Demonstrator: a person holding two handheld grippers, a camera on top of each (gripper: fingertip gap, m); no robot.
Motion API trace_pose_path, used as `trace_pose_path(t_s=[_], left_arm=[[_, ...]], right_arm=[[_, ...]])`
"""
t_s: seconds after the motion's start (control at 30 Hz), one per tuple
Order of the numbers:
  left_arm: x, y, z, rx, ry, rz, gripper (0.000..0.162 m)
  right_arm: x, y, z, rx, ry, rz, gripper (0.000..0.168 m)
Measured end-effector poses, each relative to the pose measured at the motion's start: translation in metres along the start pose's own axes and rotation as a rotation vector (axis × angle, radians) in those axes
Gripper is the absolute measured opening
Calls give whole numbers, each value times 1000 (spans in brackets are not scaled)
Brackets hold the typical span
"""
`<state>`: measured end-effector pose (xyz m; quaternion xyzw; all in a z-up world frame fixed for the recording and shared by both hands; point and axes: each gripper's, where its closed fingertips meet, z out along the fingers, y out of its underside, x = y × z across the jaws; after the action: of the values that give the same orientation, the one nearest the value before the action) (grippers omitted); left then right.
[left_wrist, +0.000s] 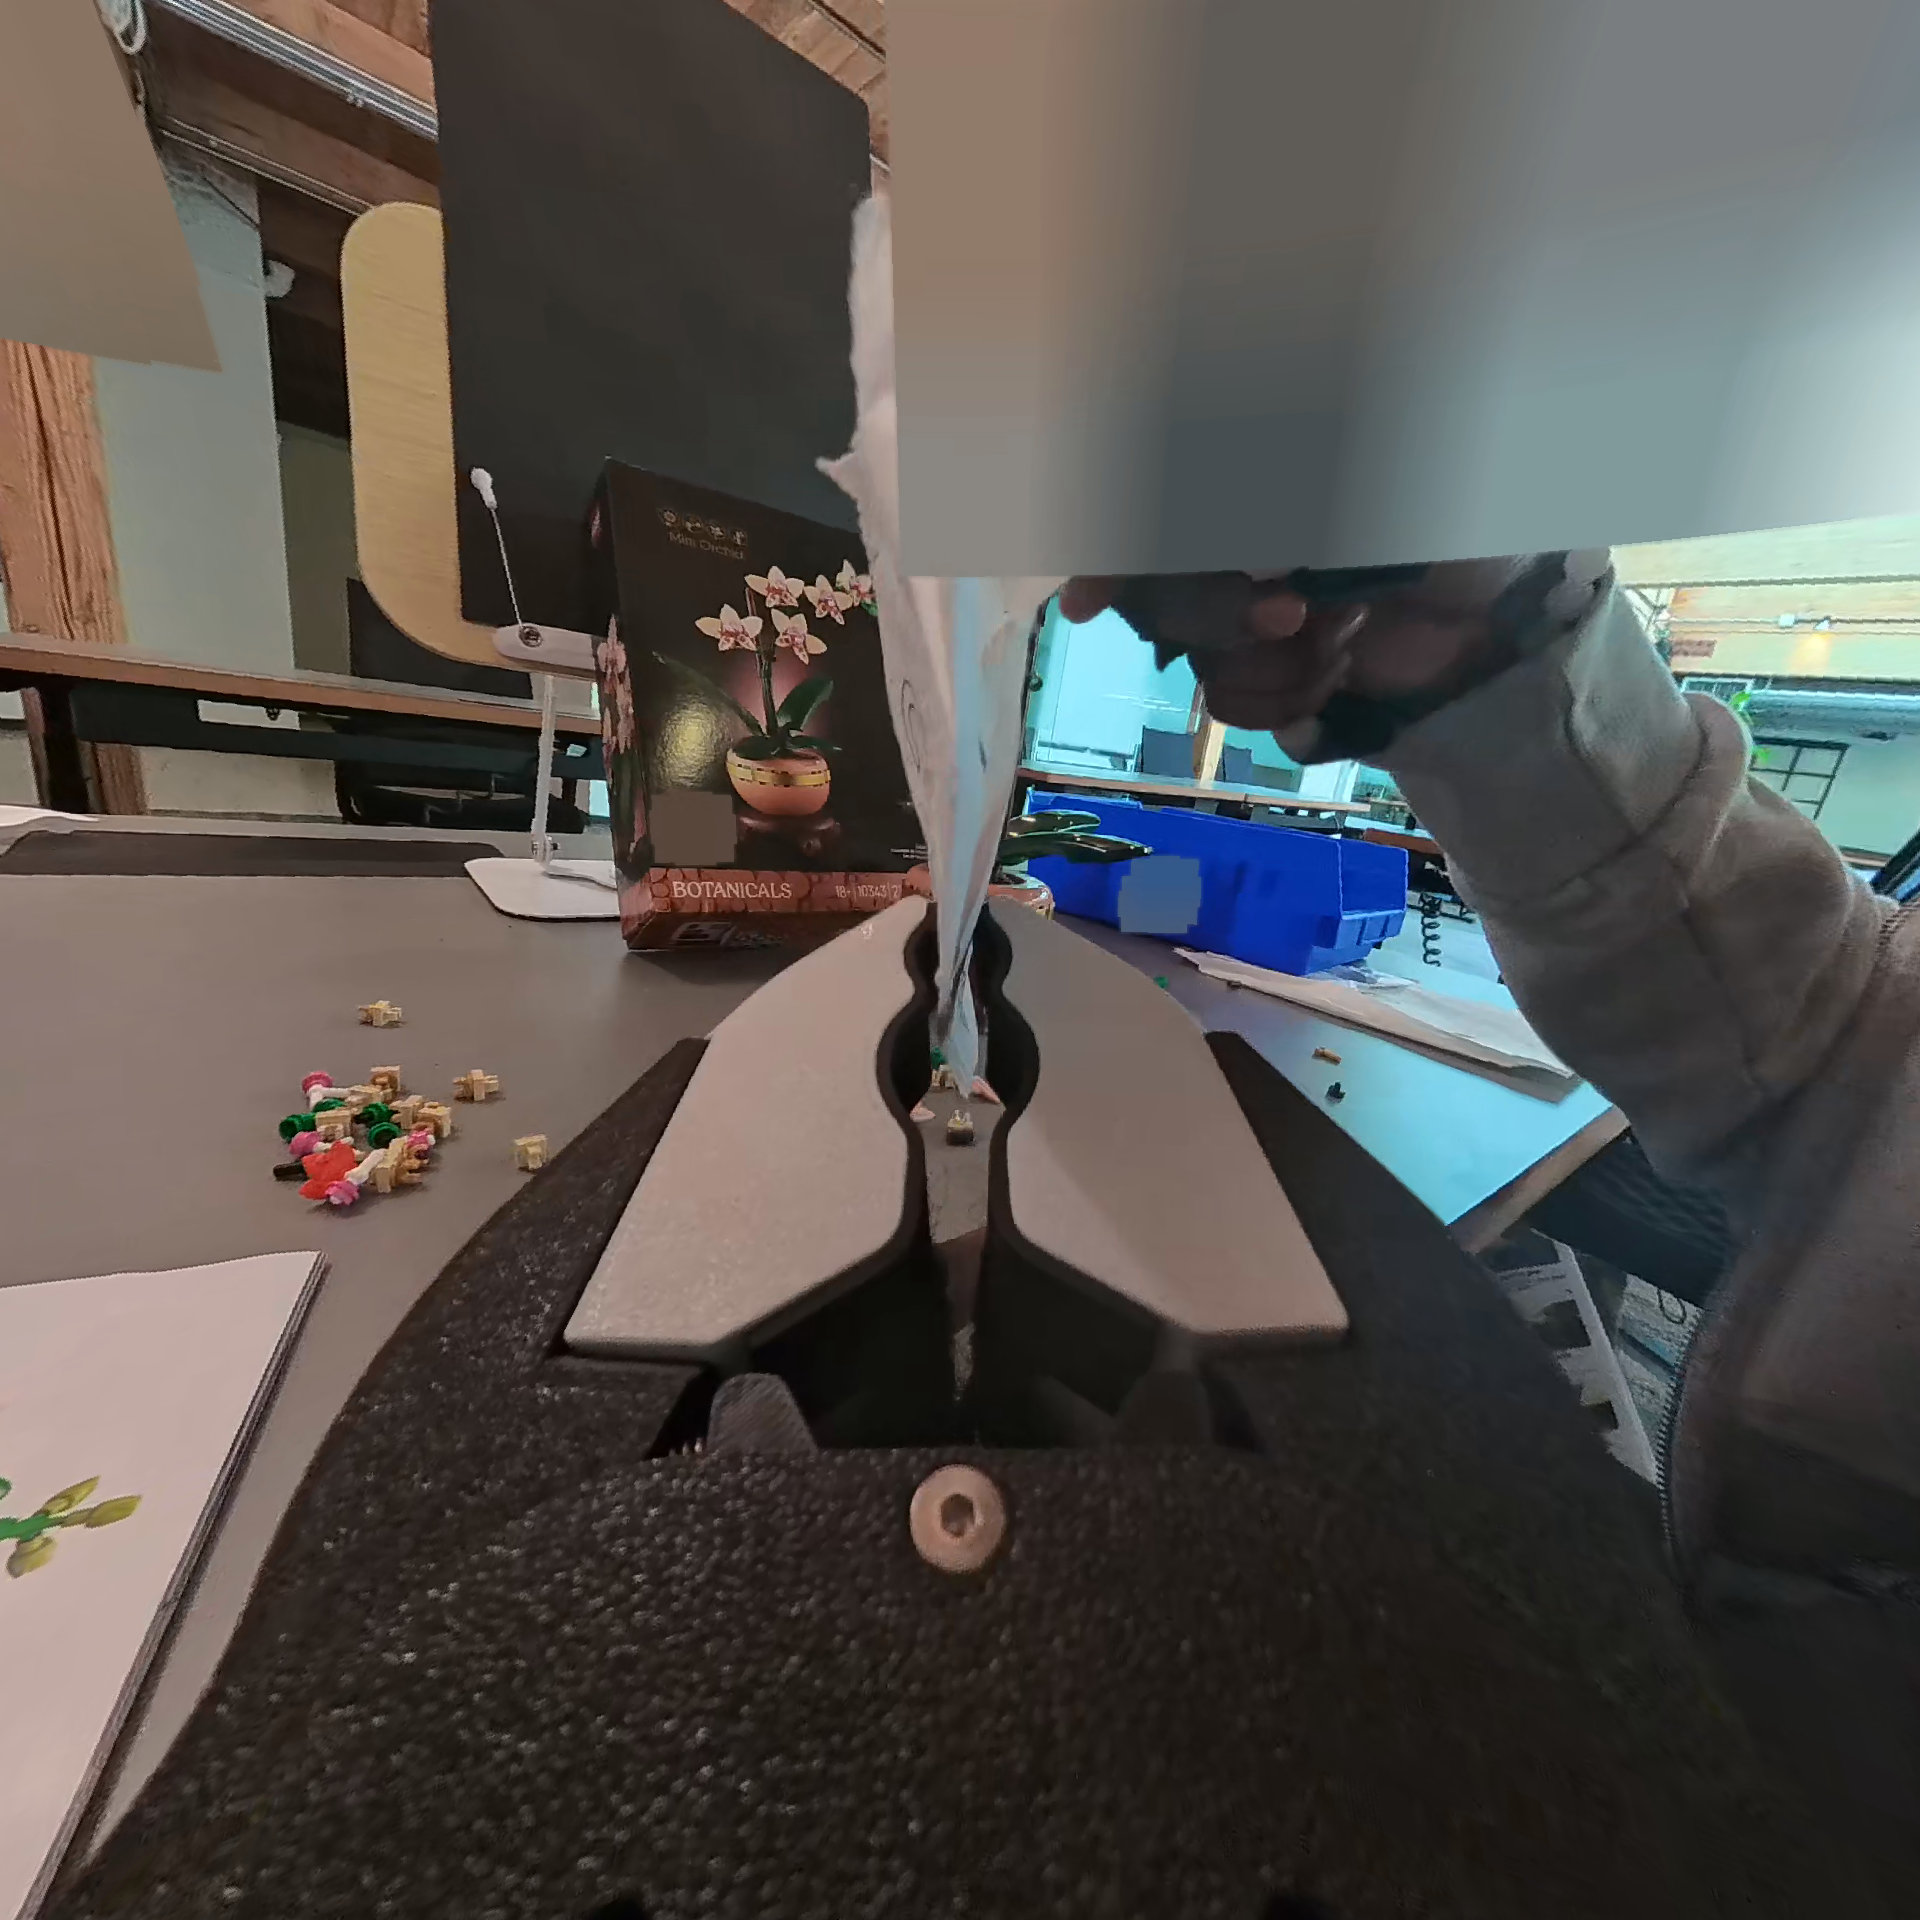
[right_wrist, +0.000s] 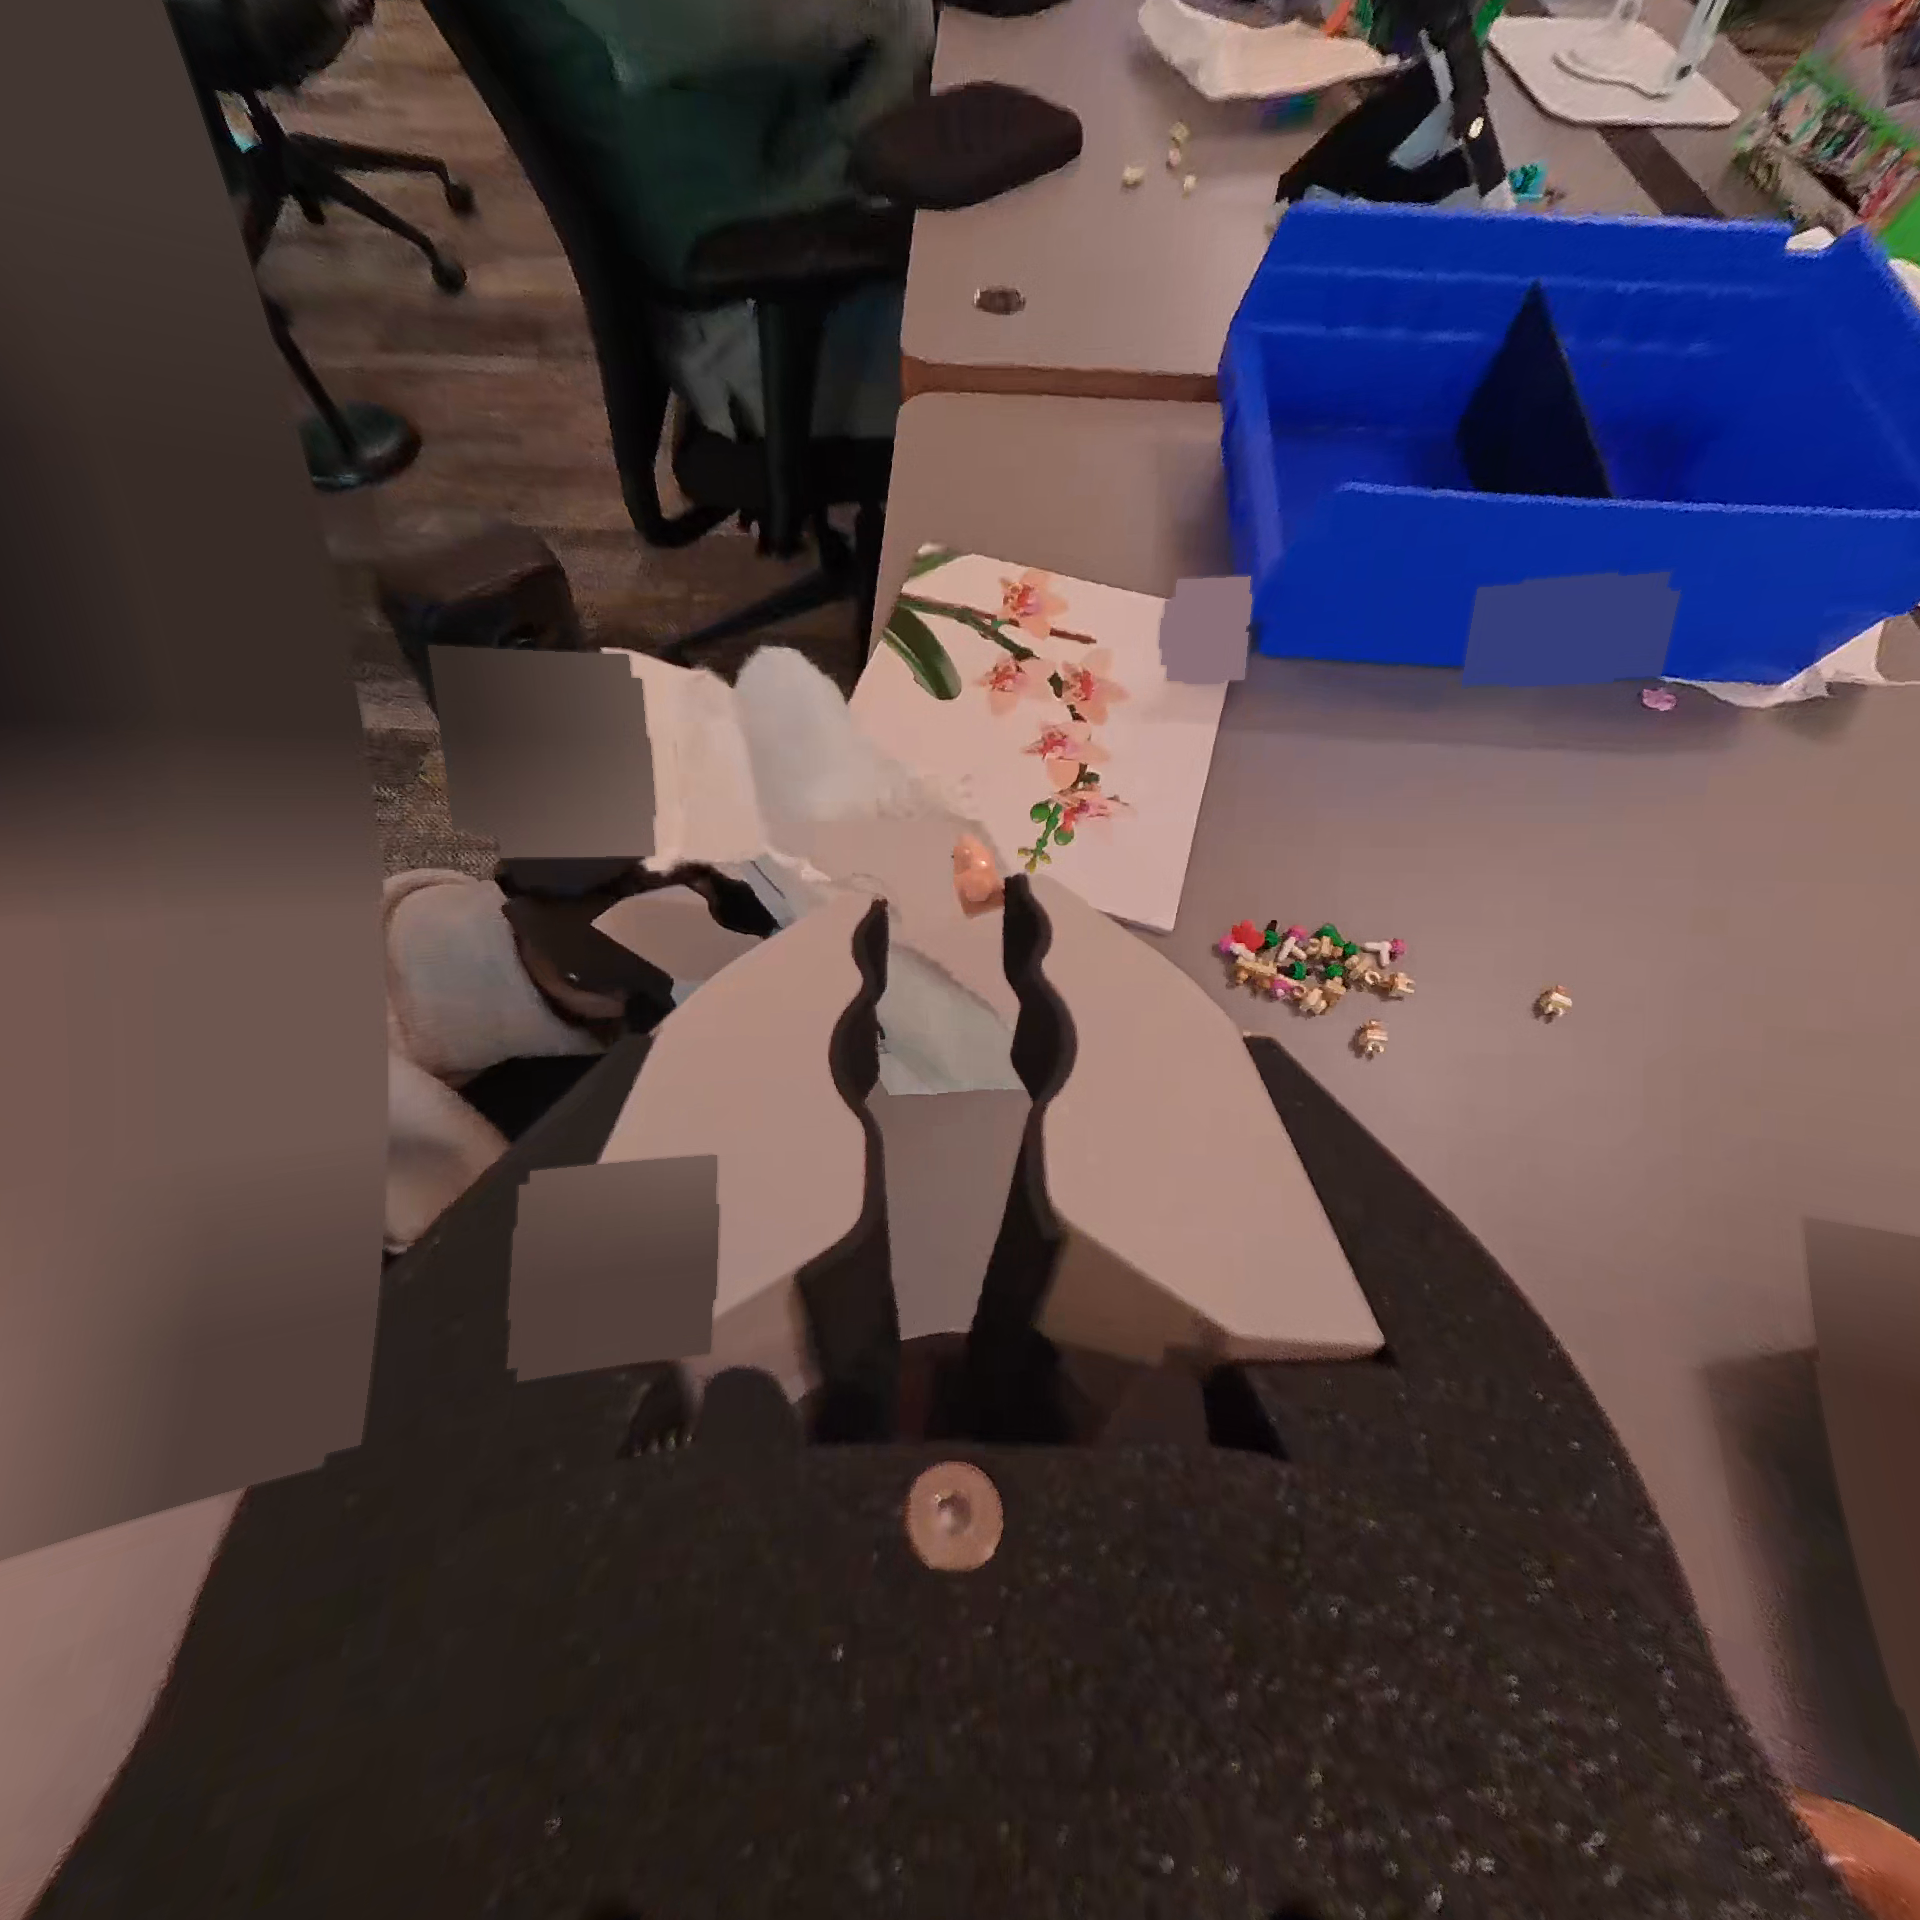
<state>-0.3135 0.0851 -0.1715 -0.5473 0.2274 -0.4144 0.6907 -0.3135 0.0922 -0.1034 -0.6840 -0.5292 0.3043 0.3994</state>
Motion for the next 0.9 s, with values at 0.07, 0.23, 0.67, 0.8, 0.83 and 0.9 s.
trace_pose_path(t_s=[0.07,0.23,0.67,0.8,0.83,0.9], left_arm=[[0,-2,-1,10,3,-4,4],[2,-2,1,10,7,-2,4],[-8,-10,-5,49,-46,-19,4],[-8,-10,-5,43,-44,-11,4],[-8,-9,-5,42,-44,-15,4],[-10,-9,-5,44,-47,-20,4]], right_arm=[[-5,-3,-4,28,-45,19,22],[-13,13,3,-57,-103,-13,27],[64,174,-14,-423,339,221,28],[68,202,1,-375,347,345,31],[68,202,4,-346,339,367,30],[68,200,6,-319,340,391,20]])
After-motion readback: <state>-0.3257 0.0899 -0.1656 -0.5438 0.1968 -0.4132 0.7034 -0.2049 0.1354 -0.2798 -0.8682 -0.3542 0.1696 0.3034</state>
